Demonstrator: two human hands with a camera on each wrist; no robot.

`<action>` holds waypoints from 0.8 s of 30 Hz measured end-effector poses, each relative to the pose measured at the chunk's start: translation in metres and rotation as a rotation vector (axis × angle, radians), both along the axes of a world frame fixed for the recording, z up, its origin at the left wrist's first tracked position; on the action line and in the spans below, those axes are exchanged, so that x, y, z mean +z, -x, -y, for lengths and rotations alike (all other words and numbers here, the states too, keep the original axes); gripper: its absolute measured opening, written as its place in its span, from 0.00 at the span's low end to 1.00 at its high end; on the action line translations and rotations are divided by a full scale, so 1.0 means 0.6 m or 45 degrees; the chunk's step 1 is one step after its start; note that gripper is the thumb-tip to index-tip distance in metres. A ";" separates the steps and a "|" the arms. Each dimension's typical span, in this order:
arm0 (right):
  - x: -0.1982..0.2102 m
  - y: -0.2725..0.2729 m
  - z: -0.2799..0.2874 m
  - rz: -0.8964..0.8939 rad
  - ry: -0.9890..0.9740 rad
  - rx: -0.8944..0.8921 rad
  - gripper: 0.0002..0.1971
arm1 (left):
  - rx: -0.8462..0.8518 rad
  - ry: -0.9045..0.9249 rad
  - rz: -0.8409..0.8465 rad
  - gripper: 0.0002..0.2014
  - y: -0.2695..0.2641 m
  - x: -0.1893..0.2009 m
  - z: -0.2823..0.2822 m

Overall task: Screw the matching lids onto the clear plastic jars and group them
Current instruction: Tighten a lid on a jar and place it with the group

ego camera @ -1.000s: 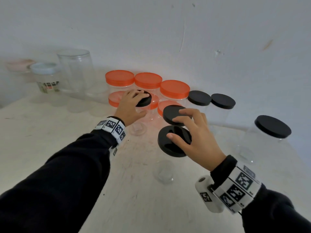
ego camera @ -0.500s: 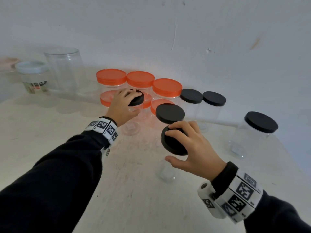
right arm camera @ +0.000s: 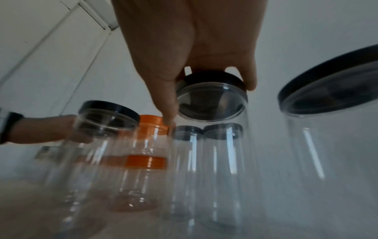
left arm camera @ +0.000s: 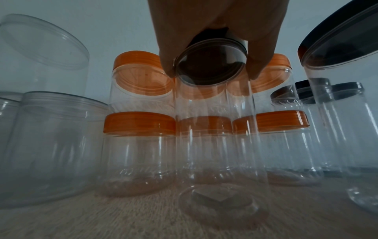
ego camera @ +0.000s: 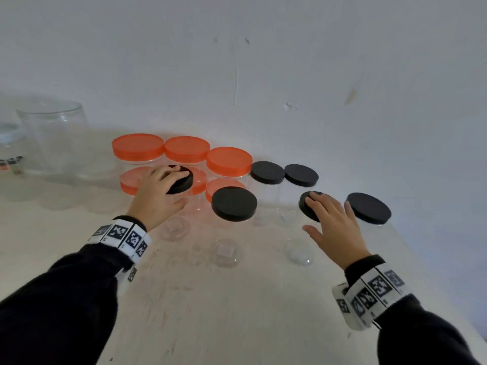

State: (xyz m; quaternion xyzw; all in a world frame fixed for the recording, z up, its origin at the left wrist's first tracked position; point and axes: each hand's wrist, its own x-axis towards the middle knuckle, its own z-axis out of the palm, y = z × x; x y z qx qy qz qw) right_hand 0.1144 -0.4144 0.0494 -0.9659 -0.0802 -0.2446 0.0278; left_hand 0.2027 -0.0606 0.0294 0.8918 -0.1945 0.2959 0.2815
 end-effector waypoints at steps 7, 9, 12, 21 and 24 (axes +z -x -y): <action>-0.008 -0.037 0.022 0.107 0.065 -0.070 0.33 | 0.016 -0.023 0.022 0.29 -0.001 -0.001 0.001; -0.008 -0.041 0.023 0.113 0.059 -0.080 0.33 | 0.019 -0.025 0.018 0.29 -0.002 -0.001 0.001; -0.010 -0.045 0.024 0.101 0.059 -0.101 0.33 | 0.022 -0.020 0.002 0.29 -0.002 -0.001 0.002; 0.009 -0.040 -0.004 0.037 -0.007 -0.102 0.25 | 0.022 -0.032 -0.053 0.29 0.003 0.004 0.001; 0.019 -0.027 -0.056 0.141 -0.174 0.182 0.20 | 0.019 -0.035 -0.056 0.28 0.005 0.008 0.002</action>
